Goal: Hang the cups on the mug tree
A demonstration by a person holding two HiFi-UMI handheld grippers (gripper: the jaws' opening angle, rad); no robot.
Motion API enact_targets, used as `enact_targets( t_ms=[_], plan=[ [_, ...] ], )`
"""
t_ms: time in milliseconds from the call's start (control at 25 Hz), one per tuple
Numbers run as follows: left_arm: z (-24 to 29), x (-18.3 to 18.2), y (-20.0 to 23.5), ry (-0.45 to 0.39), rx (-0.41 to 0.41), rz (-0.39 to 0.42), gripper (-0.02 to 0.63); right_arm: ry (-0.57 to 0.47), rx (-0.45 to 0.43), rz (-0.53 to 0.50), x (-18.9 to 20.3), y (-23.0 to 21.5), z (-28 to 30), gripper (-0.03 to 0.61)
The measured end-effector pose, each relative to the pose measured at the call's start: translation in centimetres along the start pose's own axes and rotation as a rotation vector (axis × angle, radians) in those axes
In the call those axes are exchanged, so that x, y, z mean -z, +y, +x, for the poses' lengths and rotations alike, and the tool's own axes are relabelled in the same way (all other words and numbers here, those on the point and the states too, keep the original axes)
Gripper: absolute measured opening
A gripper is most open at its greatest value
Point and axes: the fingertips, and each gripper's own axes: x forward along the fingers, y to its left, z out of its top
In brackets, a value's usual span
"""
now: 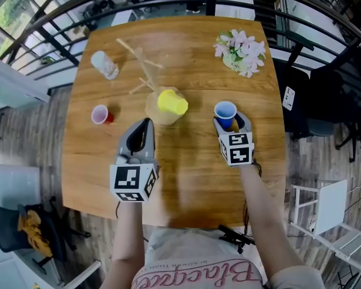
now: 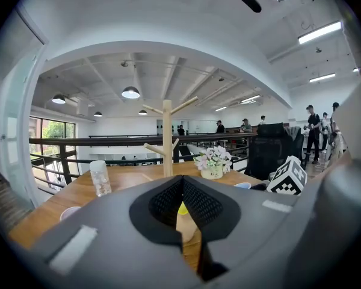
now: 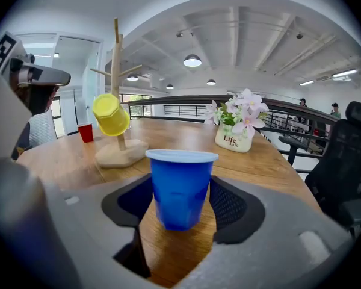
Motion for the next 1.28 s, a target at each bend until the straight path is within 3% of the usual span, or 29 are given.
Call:
enact_targets(
  t_ms=[1280],
  plan=[
    [-6.2, -7.3, 4.3, -0.196, 0.078, 0.014, 0.011, -0.122, 0.157, -0.076, -9.2, 3.0, -9.4, 0.290]
  ],
)
